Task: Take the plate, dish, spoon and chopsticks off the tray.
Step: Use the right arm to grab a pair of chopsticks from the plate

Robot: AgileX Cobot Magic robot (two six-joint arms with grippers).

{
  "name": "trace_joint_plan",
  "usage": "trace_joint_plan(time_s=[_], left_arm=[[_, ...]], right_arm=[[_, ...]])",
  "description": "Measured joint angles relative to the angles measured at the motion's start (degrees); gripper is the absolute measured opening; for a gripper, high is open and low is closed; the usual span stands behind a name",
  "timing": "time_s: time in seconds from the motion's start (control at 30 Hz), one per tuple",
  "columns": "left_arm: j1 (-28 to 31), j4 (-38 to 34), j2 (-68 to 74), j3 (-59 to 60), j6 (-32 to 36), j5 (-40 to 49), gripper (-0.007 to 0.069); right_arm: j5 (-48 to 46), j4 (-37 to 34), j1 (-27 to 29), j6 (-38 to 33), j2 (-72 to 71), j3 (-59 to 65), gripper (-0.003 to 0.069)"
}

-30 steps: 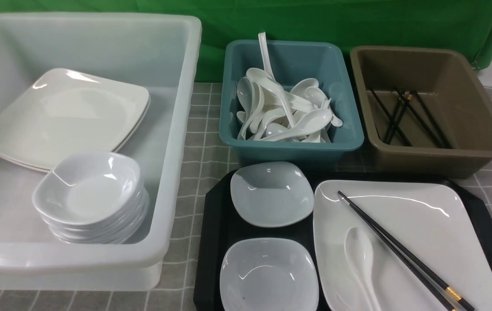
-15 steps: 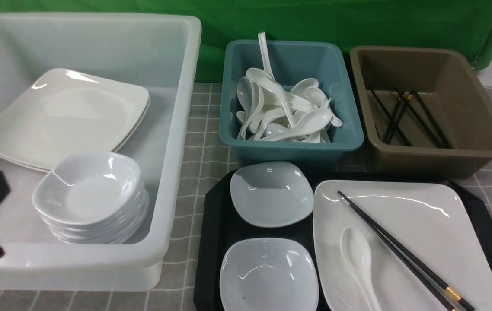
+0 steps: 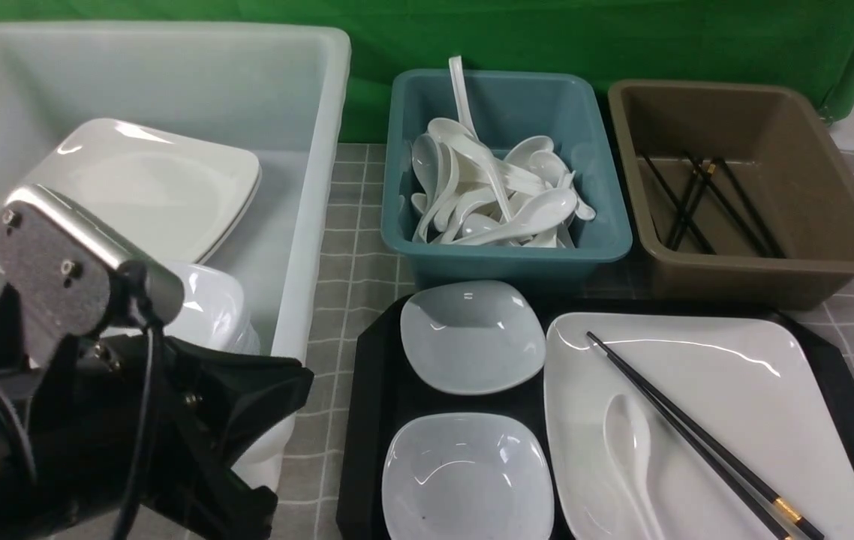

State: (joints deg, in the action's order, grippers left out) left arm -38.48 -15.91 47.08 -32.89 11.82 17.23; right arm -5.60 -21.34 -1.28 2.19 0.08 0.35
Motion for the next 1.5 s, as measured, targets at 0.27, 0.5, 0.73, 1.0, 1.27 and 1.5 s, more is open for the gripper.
trace_joint_plan(time_s=[0.27, 0.5, 0.73, 1.0, 1.27, 1.5], left_arm=[[-0.3, 0.3, -3.9, -0.2, -0.1, 1.6, 0.0021], [-0.4, 1.2, -4.4, -5.0, 0.1, 4.8, 0.0021], [-0.4, 2.4, -7.4, -7.6, 0.2, 9.2, 0.0021], [-0.4, 2.8, -11.4, -7.6, 0.2, 12.5, 0.0021], [-0.4, 3.0, -11.9, -7.6, 0.2, 12.5, 0.0021], [-0.4, 3.0, -11.9, -7.6, 0.2, 12.7, 0.0021]], right_arm=[[-2.0, -2.3, -1.1, 7.4, 2.0, -4.4, 0.0185], [-29.8, 2.3, -5.6, -9.1, 29.0, -28.8, 0.0137], [-44.1, 8.7, -6.4, -16.9, 60.1, -44.8, 0.0218], [-37.1, 13.6, -10.6, -16.8, 77.9, -45.7, 0.0459], [-29.6, 17.2, -13.8, -16.8, 87.4, -45.8, 0.0532], [-29.0, 18.1, -13.8, -16.8, 91.7, -45.8, 0.0515]])
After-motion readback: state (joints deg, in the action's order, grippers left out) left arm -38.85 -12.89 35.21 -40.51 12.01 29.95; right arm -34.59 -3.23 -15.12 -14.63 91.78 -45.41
